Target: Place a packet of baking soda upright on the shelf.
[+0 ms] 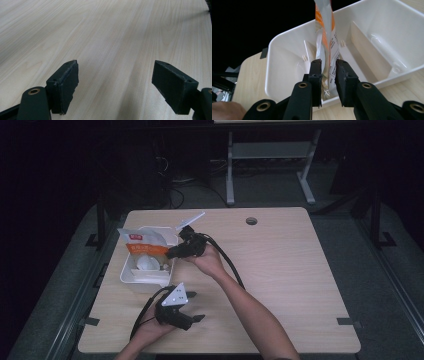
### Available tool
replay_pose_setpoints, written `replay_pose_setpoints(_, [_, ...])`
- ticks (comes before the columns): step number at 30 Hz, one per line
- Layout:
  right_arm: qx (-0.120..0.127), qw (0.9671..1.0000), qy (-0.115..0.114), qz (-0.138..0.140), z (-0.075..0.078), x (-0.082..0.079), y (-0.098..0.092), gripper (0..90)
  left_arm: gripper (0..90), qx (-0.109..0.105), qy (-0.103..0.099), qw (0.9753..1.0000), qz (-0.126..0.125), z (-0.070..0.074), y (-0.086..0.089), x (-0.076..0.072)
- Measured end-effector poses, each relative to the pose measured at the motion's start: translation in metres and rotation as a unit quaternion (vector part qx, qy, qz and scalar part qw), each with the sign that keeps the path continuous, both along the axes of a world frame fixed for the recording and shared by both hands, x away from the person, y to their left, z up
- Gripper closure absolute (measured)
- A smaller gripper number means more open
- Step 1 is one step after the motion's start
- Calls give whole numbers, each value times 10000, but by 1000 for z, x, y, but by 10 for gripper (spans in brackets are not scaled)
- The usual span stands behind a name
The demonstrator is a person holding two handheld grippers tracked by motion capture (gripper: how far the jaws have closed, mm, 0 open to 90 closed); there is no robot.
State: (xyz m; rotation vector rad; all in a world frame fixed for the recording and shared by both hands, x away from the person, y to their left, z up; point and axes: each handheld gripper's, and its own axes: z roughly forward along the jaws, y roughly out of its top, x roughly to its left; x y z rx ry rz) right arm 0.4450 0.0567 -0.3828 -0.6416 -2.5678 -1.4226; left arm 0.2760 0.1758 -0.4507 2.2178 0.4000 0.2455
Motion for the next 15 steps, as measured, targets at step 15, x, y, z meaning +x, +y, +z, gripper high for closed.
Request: replay_pose_setpoints(15, [118,9999,29,-50,9,-10,-37,675,208,26,35,10000,28,0,0,1])
